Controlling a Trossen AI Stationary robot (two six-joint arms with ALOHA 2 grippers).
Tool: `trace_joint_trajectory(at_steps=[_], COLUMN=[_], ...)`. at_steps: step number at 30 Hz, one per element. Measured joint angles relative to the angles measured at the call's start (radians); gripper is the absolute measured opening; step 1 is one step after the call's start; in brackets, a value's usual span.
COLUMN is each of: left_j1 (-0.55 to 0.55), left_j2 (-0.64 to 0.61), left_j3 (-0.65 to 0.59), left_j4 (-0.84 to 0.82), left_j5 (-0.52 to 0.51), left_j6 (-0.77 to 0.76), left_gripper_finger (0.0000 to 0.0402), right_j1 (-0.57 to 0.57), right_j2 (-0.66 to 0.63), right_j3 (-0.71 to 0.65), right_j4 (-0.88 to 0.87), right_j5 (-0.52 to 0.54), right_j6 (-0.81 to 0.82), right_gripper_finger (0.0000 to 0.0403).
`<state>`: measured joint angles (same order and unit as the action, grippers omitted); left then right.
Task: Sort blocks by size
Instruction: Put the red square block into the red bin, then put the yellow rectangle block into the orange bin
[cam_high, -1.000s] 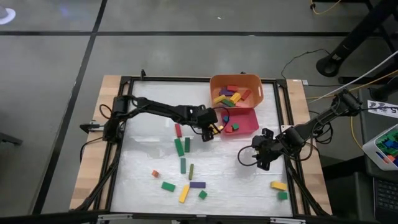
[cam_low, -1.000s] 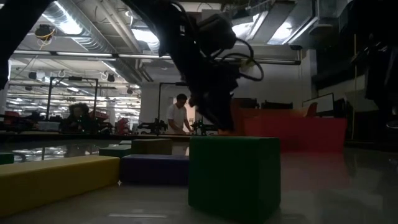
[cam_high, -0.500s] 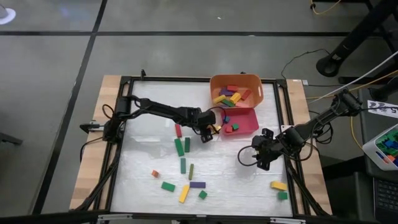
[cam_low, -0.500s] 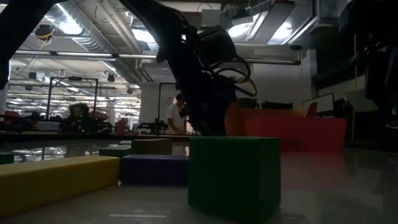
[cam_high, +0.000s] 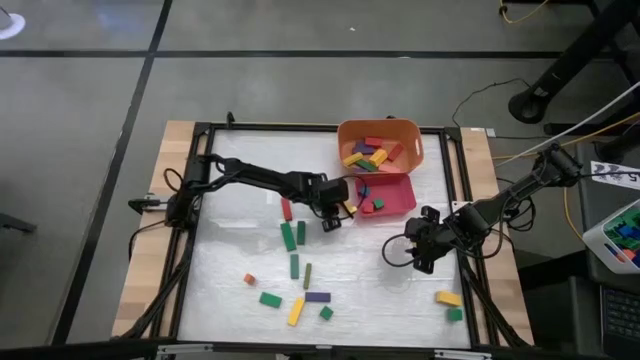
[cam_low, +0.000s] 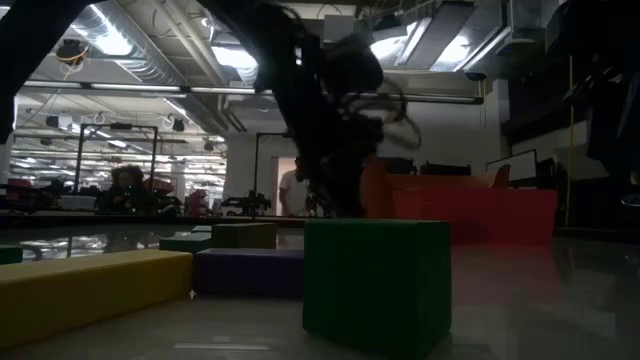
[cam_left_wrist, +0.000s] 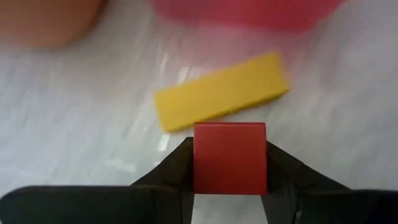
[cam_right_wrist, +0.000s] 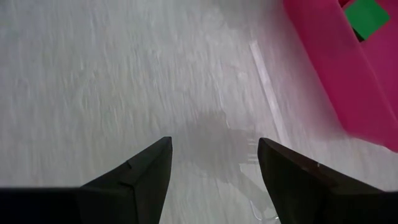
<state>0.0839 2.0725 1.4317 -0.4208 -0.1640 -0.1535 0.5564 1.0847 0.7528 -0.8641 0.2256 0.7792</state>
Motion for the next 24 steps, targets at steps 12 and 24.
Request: trace_joint_trajectory(at_steps=[12, 24], left_j1=[-0.007, 0.001], left_j2=[-0.023, 0.028], left_j3=[0.063, 0.06], left_j4=[0.368, 0.488], left_j5=[0.085, 0.082], left_j6=[0.063, 0.184], left_gripper_finger=[0.0131, 0.0199], right_j1=[0.0, 0.0], right_j2=[0.0, 0.0], right_j3=[0.0, 0.0], right_j4=[0.001, 0.001], right_j5=[0.028, 0.028], right_j6=[-0.002, -0.003], right_gripper_finger=[0.0239, 0.0239])
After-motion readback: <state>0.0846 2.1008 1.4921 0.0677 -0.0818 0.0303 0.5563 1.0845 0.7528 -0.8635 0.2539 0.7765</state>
